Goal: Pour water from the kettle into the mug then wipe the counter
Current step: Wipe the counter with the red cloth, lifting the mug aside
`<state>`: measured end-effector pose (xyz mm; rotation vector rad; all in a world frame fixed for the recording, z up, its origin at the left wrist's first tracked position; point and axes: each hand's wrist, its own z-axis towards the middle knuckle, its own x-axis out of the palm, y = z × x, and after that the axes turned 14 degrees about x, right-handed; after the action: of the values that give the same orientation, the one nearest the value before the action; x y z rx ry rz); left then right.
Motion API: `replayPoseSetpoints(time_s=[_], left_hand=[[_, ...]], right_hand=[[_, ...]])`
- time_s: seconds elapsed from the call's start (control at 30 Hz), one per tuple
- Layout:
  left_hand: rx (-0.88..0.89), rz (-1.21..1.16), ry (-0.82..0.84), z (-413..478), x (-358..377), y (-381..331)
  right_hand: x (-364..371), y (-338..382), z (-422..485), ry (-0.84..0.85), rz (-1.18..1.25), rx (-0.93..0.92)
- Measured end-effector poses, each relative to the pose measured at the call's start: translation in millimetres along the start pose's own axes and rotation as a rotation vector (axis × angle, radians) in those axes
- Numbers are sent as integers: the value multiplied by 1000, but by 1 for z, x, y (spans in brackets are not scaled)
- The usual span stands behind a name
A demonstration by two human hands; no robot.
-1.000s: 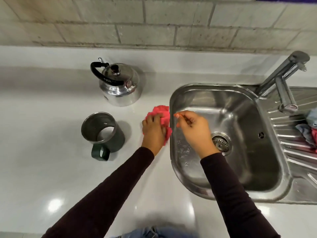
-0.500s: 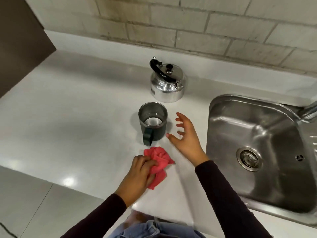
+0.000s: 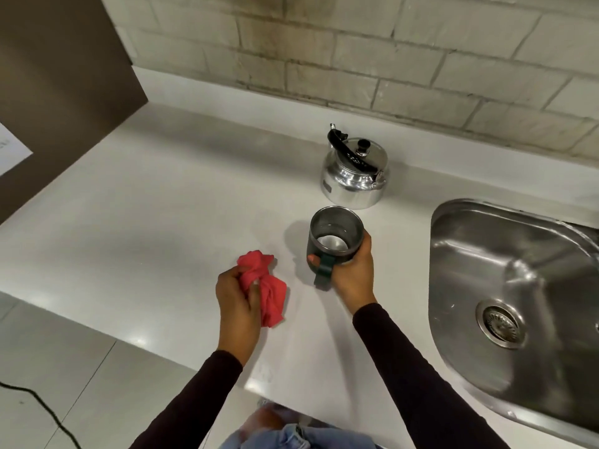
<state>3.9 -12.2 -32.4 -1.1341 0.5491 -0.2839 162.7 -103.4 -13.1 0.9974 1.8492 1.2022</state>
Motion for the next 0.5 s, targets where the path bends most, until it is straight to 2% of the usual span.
replayPoseSetpoints(time_s=[0.13,0.2,0.27,0.37,0.5], left_hand=[[-21,394,116,1,12,20],[13,485,227,7,16,25],[132,532,344,13,23,30],[233,496,398,22,31,33],[73,287,301,44,50,25]], right_hand=[[-3,7,-10,19,75,14],[-6,14,-18,50,117,21],[-14,17,-21,49,148,9],[-26,21,-22,29,144,2],[-40,14,-22,-77,30,-48]])
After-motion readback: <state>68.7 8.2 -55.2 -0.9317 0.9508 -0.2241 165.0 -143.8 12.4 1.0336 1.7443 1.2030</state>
